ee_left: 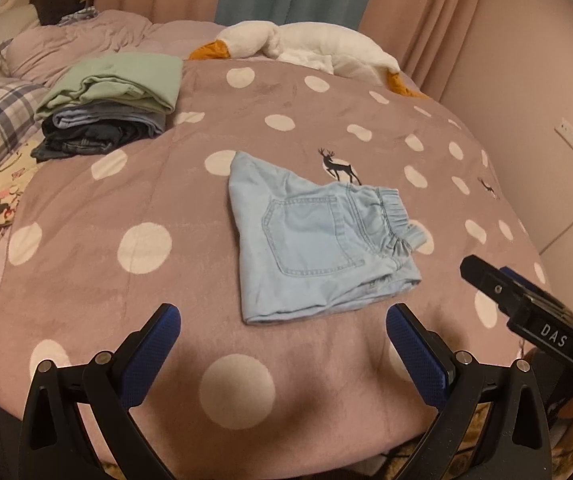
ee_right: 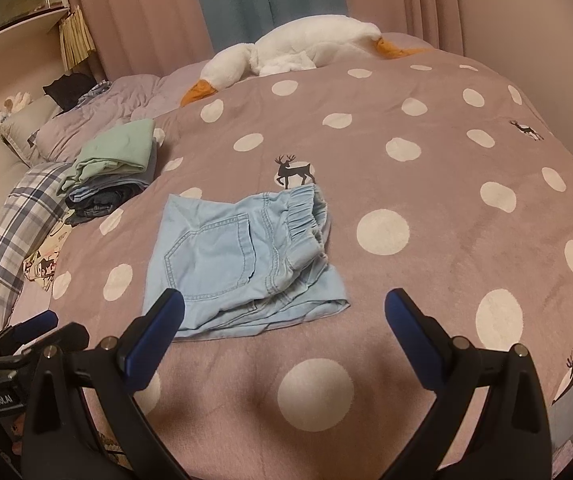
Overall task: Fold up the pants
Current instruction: 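Release the folded jeans with both grippers and withdraw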
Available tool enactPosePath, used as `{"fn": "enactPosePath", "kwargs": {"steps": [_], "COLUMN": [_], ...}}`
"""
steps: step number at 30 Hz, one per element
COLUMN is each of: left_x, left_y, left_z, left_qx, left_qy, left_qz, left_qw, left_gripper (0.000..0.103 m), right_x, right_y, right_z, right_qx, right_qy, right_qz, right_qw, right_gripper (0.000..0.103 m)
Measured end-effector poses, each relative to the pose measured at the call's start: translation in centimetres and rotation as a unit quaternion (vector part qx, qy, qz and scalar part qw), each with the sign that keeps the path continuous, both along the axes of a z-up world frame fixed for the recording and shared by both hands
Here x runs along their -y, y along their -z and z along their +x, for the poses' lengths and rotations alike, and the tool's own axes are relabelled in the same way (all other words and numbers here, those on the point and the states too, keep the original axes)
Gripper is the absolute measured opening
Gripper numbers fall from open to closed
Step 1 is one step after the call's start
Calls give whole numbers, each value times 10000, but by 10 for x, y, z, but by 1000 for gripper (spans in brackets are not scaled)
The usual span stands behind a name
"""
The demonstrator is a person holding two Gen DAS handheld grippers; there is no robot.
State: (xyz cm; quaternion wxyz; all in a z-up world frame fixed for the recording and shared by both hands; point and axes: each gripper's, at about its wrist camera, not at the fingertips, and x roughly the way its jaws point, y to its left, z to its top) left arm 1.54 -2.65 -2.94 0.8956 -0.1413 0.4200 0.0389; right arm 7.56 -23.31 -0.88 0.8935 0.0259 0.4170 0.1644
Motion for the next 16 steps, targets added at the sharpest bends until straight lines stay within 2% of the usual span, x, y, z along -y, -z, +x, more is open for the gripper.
{"fn": "enactPosePath", "kwargs": {"steps": [5, 16], "left_x": [4, 2], "left_y": [-1, -5], "left_z": [-4, -9], "left_qx": [-14, 102], "left_qy": [23, -16], "left_qz": [134, 145], "left_qw": [9999, 9998], "left_gripper": [102, 102], "right_x": [3, -3], "right_y": [-2, -4], "right_z": [0, -3], "right_qx": [50, 131], "right_qy": [40, -30], "right_qz": [-31, -203], "right_qw": [10000, 9997], "right_gripper": [101, 101]}}
